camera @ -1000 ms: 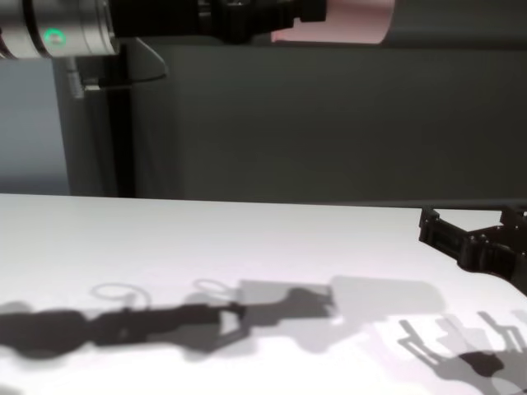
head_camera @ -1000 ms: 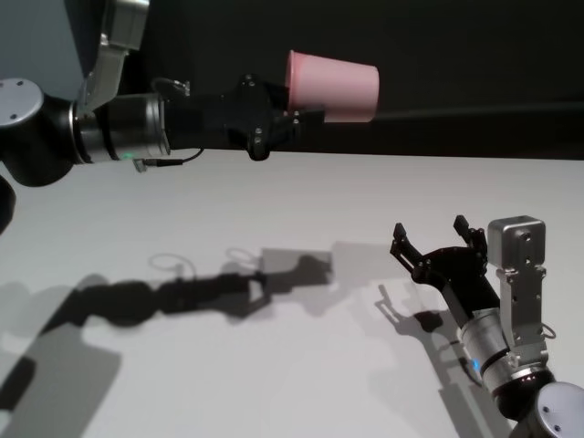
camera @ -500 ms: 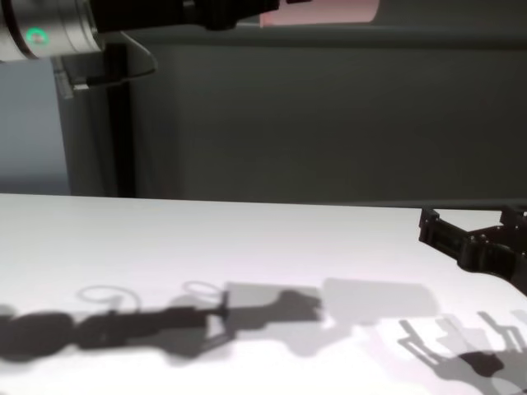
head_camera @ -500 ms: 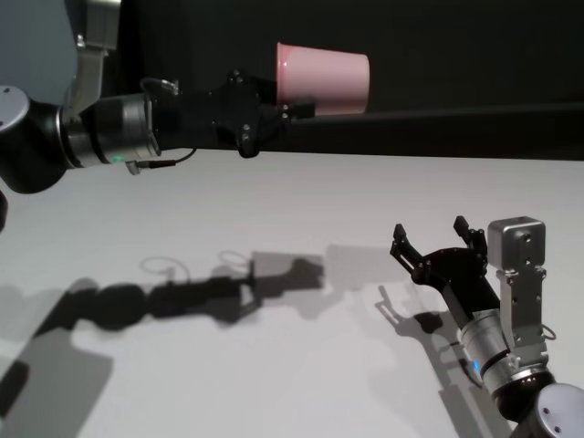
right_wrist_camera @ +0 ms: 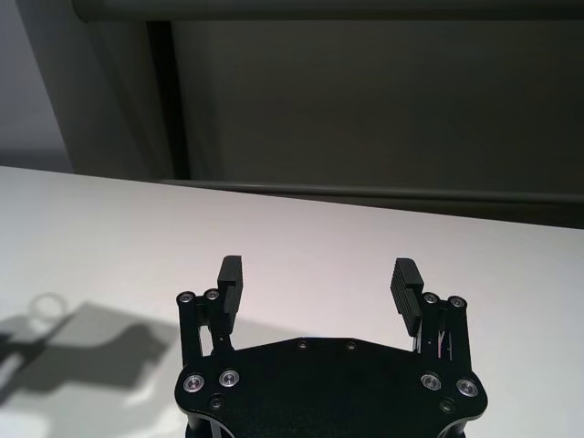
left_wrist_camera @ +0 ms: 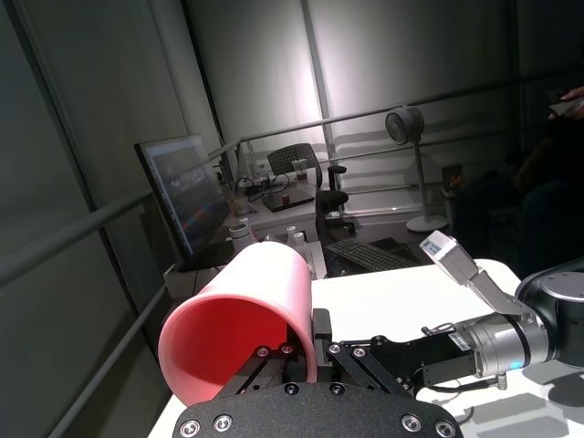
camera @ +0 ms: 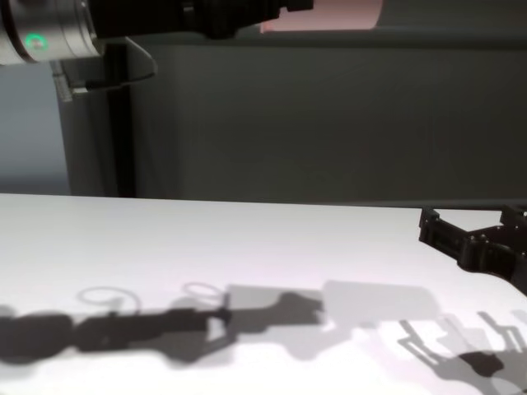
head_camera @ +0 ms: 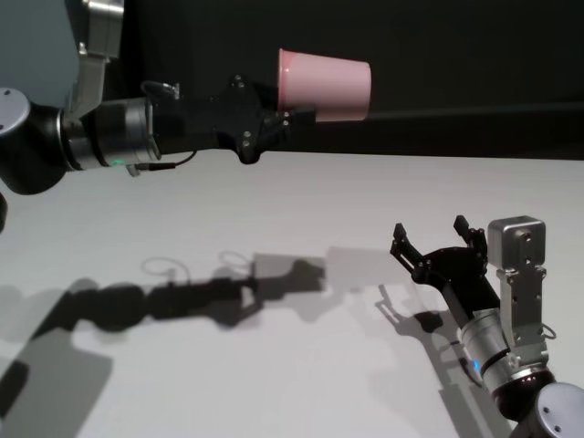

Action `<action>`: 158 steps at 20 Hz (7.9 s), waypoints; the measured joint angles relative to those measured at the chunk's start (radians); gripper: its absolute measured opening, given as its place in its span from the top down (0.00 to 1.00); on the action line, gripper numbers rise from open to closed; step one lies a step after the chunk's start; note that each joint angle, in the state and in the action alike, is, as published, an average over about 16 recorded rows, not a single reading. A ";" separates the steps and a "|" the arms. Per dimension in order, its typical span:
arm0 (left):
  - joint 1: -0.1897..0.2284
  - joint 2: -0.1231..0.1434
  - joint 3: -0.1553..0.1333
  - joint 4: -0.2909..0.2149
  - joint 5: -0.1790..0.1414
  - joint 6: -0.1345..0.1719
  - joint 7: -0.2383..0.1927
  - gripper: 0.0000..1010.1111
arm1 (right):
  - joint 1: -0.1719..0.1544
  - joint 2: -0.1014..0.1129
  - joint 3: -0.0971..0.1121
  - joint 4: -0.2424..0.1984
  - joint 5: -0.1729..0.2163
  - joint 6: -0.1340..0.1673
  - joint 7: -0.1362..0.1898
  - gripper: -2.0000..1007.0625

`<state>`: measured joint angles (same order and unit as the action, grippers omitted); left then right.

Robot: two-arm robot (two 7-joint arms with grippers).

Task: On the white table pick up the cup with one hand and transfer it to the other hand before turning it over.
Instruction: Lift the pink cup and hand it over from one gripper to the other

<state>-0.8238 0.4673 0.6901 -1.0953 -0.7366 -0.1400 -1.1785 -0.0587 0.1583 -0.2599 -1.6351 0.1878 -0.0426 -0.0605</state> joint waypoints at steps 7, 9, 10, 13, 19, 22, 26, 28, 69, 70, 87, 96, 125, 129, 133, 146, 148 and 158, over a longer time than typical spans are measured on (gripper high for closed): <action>0.000 0.000 0.001 0.000 0.002 0.000 0.000 0.95 | 0.000 0.000 0.000 0.000 0.000 0.000 0.000 0.01; 0.000 0.000 0.001 0.000 0.002 0.001 0.000 0.95 | 0.000 0.000 0.000 0.000 0.000 0.000 0.000 0.01; -0.001 0.000 0.001 0.000 0.002 0.002 0.000 0.95 | 0.000 0.000 0.000 0.000 0.000 0.000 0.000 0.01; -0.001 0.000 0.001 0.001 0.002 0.004 0.000 0.95 | 0.000 0.000 0.000 0.000 0.000 0.000 0.000 0.01; -0.001 -0.001 0.001 0.001 0.002 0.006 0.000 0.95 | 0.000 0.000 0.000 0.000 0.000 0.000 0.000 0.01; -0.001 -0.001 0.001 0.001 0.002 0.007 0.000 0.95 | -0.001 -0.002 0.003 0.000 0.003 -0.001 0.003 0.01; -0.002 -0.001 0.001 0.002 0.001 0.007 0.000 0.95 | -0.006 -0.012 0.016 -0.002 0.020 -0.004 0.010 0.01; -0.002 -0.001 0.001 0.002 0.001 0.007 0.000 0.95 | -0.010 -0.018 0.026 -0.003 0.032 -0.006 0.014 0.01; -0.002 -0.002 0.001 0.002 0.000 0.009 0.000 0.95 | 0.014 -0.182 0.422 -0.044 0.778 0.248 0.085 0.01; -0.002 -0.002 0.001 0.002 0.000 0.009 0.000 0.95 | 0.016 -0.183 0.426 -0.045 0.798 0.260 0.084 0.01; -0.002 -0.002 0.001 0.002 0.000 0.009 0.000 0.95 | 0.070 -0.196 0.510 -0.035 1.171 0.505 0.025 0.01; -0.002 -0.002 0.001 0.002 0.000 0.009 0.000 0.95 | 0.091 -0.201 0.524 -0.028 1.302 0.576 -0.008 0.01; -0.002 -0.002 0.001 0.002 0.000 0.009 0.000 0.95 | 0.161 -0.150 0.454 0.002 1.632 0.764 -0.109 0.01; -0.002 -0.002 0.001 0.002 0.000 0.009 0.000 0.95 | 0.177 -0.141 0.434 0.002 1.642 0.772 -0.110 0.01; -0.002 -0.002 0.001 0.002 0.000 0.009 0.000 0.95 | 0.194 -0.132 0.415 0.001 1.659 0.783 -0.114 0.01; -0.002 -0.002 0.001 0.002 0.000 0.009 0.000 0.95 | 0.240 -0.104 0.358 0.002 1.743 0.830 -0.133 0.01; -0.002 -0.002 0.001 0.002 0.000 0.009 0.000 0.95 | 0.245 -0.100 0.349 0.003 1.751 0.834 -0.134 0.01; -0.002 -0.002 0.001 0.002 0.000 0.009 0.000 0.95 | 0.271 -0.089 0.297 0.012 1.762 0.842 -0.132 0.01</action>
<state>-0.8259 0.4657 0.6906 -1.0931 -0.7362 -0.1311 -1.1785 0.2119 0.0695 0.0372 -1.6232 1.9503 0.7993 -0.1928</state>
